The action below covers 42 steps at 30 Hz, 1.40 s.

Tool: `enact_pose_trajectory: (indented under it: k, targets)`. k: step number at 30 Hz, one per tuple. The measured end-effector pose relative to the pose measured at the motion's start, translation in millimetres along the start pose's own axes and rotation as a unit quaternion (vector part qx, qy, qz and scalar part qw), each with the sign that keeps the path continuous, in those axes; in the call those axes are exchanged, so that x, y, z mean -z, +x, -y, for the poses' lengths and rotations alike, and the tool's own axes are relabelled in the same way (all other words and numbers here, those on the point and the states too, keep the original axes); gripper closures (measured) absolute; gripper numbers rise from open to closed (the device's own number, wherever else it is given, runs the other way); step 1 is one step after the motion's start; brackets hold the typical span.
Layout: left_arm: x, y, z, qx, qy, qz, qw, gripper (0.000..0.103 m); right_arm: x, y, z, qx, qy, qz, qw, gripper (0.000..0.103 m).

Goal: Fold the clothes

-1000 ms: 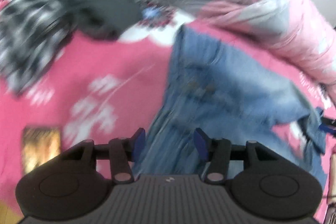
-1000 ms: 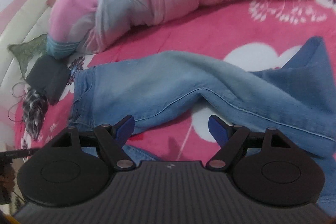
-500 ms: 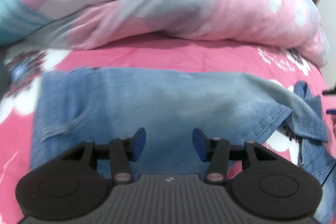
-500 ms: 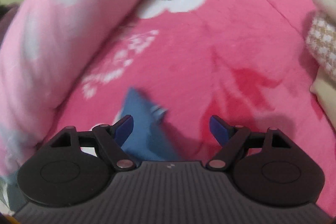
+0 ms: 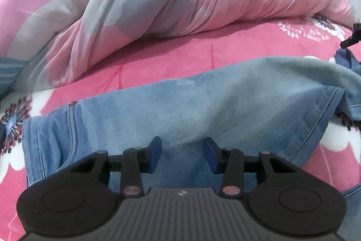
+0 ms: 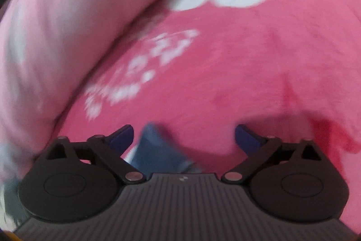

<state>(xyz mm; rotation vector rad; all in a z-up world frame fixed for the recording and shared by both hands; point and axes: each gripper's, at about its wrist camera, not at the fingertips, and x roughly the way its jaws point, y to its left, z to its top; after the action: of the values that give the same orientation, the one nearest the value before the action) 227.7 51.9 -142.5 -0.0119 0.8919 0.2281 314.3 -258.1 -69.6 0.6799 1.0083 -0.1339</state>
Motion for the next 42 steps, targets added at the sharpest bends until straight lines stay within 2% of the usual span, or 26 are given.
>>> enact_pose_trajectory:
  k: [2, 3, 4, 5, 6, 7, 9, 12, 14, 16, 20, 23, 25, 26, 27, 30, 32, 34, 35, 36, 37, 38, 39, 40, 42]
  targets:
    - [0.9, 1.1, 1.4, -0.006, -0.002, 0.0, 1.0, 0.059, 4.8, 2.0, -15.2, -0.021, -0.027, -0.02, 0.999, 0.027]
    - [1.4, 1.6, 2.1, -0.009, -0.003, 0.0, 1.0, 0.059, 8.9, 5.4, -24.4, -0.009, -0.055, -0.027, 0.998, 0.035]
    - [2.1, 1.9, 2.6, -0.011, -0.004, 0.0, 0.9999, 0.06, 13.0, 9.0, -33.9, 0.005, -0.084, -0.033, 0.996, 0.046]
    - [3.1, 1.7, 3.0, -0.013, -0.003, 0.002, 0.9999, 0.06, 16.3, 11.4, -42.4, 0.036, -0.117, -0.033, 0.992, 0.065]
    - [4.0, 1.5, 3.4, -0.015, -0.002, 0.003, 0.9999, 0.06, 16.4, 8.3, -44.9, 0.041, -0.122, -0.025, 0.991, 0.079]
    - [5.0, 1.3, 3.8, -0.017, -0.001, 0.005, 0.9998, 0.06, 14.2, -0.7, -44.8, 0.033, -0.112, -0.012, 0.993, 0.085]
    - [5.5, 0.8, 2.5, -0.016, -0.004, 0.005, 0.9998, 0.061, 10.5, -25.0, -45.8, 0.045, -0.108, 0.043, 0.992, 0.088]
    - [6.2, -0.2, -0.7, -0.013, -0.005, 0.005, 0.9999, 0.062, 2.7, -70.3, -36.1, 0.071, -0.076, 0.132, 0.986, 0.09]
    - [8.0, 0.0, -0.8, -0.012, 0.008, 0.008, 0.9999, 0.062, -5.4, -94.1, -27.7, 0.097, -0.065, 0.187, 0.975, 0.09]
    - [8.3, 0.3, -1.7, -0.009, 0.018, 0.009, 0.9998, 0.062, -19.0, -106.6, -19.3, 0.111, -0.048, 0.219, 0.968, 0.09]
    - [8.5, -0.1, -2.0, -0.008, 0.027, 0.012, 0.9995, 0.062, -39.8, -103.4, -18.8, 0.143, -0.072, 0.244, 0.957, 0.09]
    - [11.6, -0.9, -0.8, -0.009, 0.036, 0.019, 0.9991, 0.061, -49.0, -87.2, -10.4, 0.186, -0.079, 0.243, 0.949, 0.09]
    - [12.4, -2.8, -1.0, -0.007, 0.036, 0.022, 0.9991, 0.061, -56.4, -69.9, 4.3, 0.234, -0.064, 0.224, 0.944, 0.079]
    - [11.6, -3.4, -2.7, -0.003, 0.033, 0.02, 0.9992, 0.061, -59.2, -65.6, 11.7, 0.249, -0.048, 0.211, 0.944, 0.068]
    - [10.8, -3.9, -4.3, 0.0, 0.03, 0.019, 0.9994, 0.061, -57.6, -69.4, 15.6, 0.259, -0.036, 0.216, 0.941, 0.062]
    - [8.0, -5.5, -10.2, 0.015, 0.024, 0.013, 0.9995, 0.061, -48.2, -87.1, 21.6, 0.276, -0.006, 0.245, 0.929, 0.054]
    - [5.8, -7.4, -14.9, 0.025, 0.018, 0.008, 0.9995, 0.061, -31.8, -106.2, 7.2, 0.283, -0.02, 0.281, 0.917, 0.054]
    - [4.1, -11.1, -20.2, 0.034, 0.008, 0.002, 0.9994, 0.06, -16.6, -116.5, -17.6, 0.248, -0.069, 0.293, 0.921, 0.052]
    - [3.7, -13.2, -22.4, 0.037, 0.007, -0.004, 0.9993, 0.06, -10.4, -113.0, -34.3, 0.212, -0.112, 0.276, 0.931, 0.051]
    - [3.6, -15.6, -24.4, 0.039, 0.008, -0.006, 0.9992, 0.06, -4.3, -101.7, -54.0, 0.166, -0.164, 0.241, 0.942, 0.051]
    - [3.9, -18.4, -26.0, 0.039, 0.009, -0.004, 0.9992, 0.06, 1.9, -89.9, -74.0, 0.119, -0.215, 0.203, 0.948, 0.051]
    - [4.6, -19.6, -27.6, 0.038, 0.011, -0.003, 0.9992, 0.06, 10.0, -71.6, -94.8, 0.068, -0.269, 0.151, 0.949, 0.047]
    - [5.5, -19.2, -29.4, 0.037, 0.012, -0.006, 0.9992, 0.06, 19.9, -51.7, -116.0, 0.034, -0.323, 0.106, 0.94, 0.045]
    - [6.6, -18.7, -31.0, 0.036, 0.014, -0.008, 0.9992, 0.058, 29.9, -31.7, -137.3, 0.001, -0.375, 0.06, 0.925, 0.044]
    - [9.1, -17.1, -33.3, 0.034, 0.015, -0.014, 0.9992, 0.057, 50.2, 11.1, -170.8, -0.03, -0.449, -0.014, 0.893, 0.042]
